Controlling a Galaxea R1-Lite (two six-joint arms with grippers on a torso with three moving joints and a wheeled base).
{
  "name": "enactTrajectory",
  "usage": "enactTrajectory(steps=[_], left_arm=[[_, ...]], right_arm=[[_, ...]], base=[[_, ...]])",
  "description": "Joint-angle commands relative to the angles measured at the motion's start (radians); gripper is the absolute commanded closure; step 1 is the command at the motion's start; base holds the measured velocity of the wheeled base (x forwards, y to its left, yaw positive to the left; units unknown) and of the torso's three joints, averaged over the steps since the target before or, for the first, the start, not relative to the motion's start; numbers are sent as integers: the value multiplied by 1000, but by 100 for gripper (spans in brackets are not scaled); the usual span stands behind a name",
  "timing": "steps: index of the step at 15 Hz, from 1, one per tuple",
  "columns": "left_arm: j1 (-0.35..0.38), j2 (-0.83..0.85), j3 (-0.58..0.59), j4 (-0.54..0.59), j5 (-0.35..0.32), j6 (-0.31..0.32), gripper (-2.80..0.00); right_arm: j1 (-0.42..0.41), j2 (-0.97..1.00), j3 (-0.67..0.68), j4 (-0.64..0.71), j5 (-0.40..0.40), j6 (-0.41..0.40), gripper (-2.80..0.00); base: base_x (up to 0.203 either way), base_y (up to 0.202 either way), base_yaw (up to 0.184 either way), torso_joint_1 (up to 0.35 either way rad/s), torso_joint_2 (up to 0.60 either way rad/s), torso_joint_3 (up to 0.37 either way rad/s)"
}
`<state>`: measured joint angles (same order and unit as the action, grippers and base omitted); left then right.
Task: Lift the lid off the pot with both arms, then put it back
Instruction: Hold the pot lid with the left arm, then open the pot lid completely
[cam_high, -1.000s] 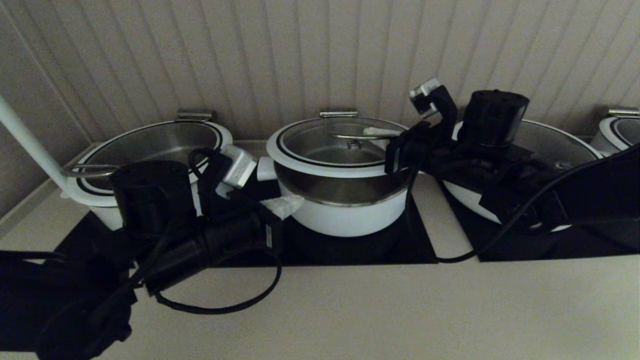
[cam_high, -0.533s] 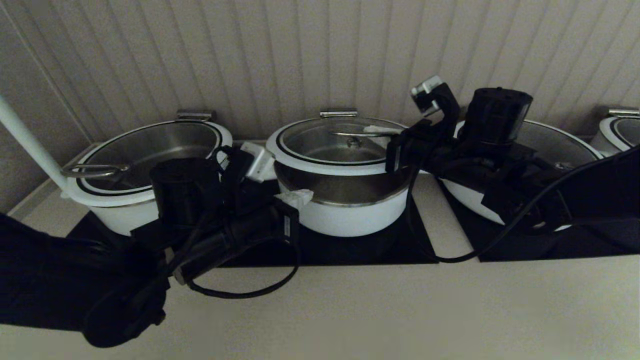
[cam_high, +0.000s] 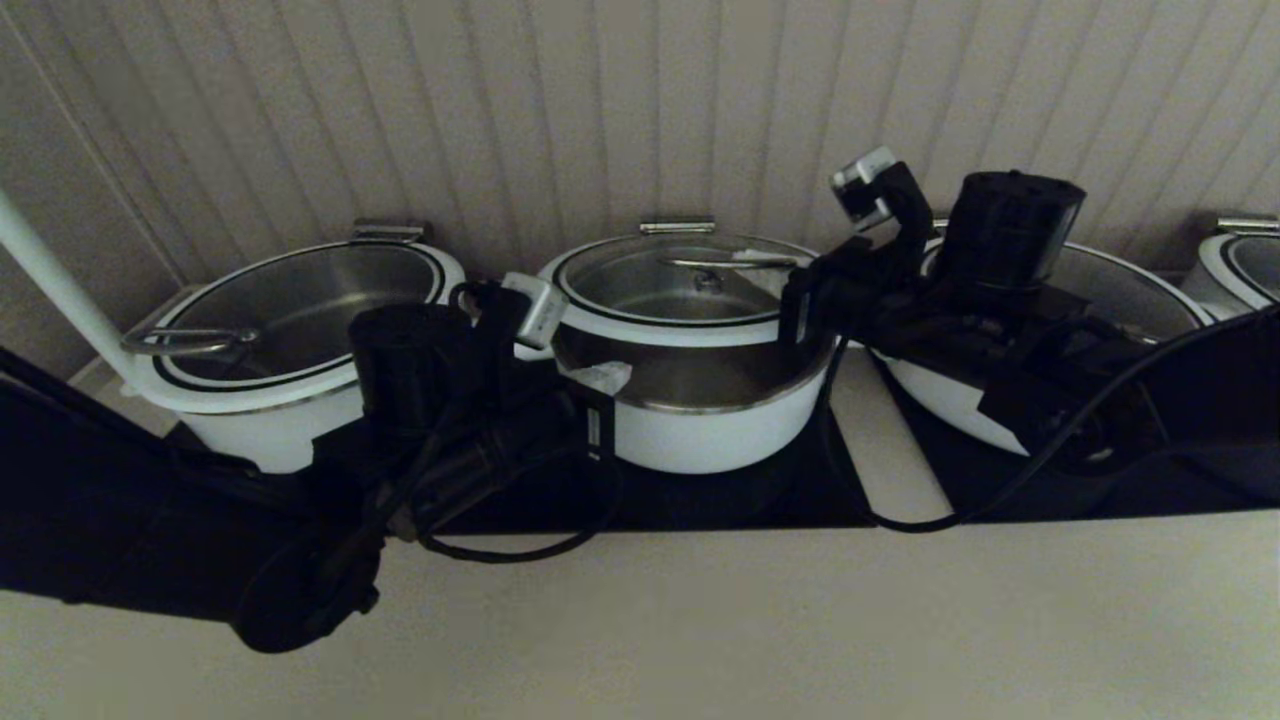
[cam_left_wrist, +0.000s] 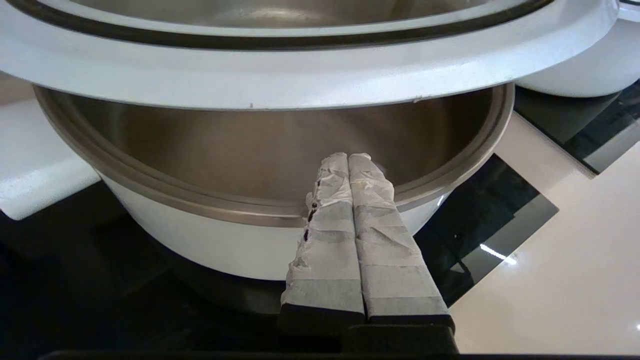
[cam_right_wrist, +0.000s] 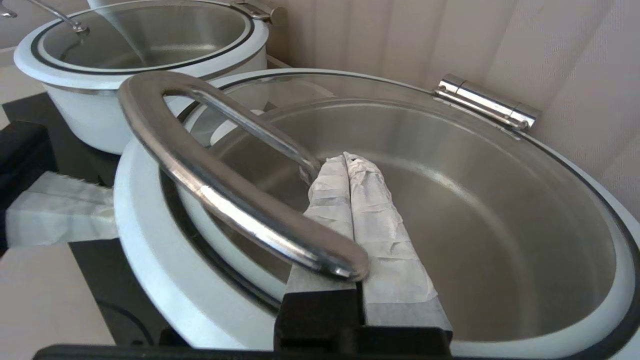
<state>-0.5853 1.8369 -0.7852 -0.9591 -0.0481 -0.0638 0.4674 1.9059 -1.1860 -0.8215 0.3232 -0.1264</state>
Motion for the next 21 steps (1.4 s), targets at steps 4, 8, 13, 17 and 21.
enactTrajectory(steps=[4, 8, 13, 17, 21], left_arm=[[1, 7, -8, -6, 0, -1, 0], [1, 22, -40, -6, 12, -4, 0], [1, 22, -40, -6, 13, -11, 0], [1, 25, -40, -7, 14, -17, 0], [1, 38, -39, -26, 14, -17, 0]], right_arm=[[-1, -72, 100, -4, 2, -1, 0], [-2, -142, 158, 12, 1, 1, 0], [-3, -307, 243, 100, -3, 2, 0], [-4, -494, 341, 224, -34, 2, 0], [-12, -722, 361, 457, -44, 4, 0]], base=[[0, 0, 0, 0, 0, 0], [0, 0, 0, 0, 0, 0], [0, 0, 0, 0, 0, 0], [0, 0, 0, 0, 0, 0], [0, 0, 0, 0, 0, 0]])
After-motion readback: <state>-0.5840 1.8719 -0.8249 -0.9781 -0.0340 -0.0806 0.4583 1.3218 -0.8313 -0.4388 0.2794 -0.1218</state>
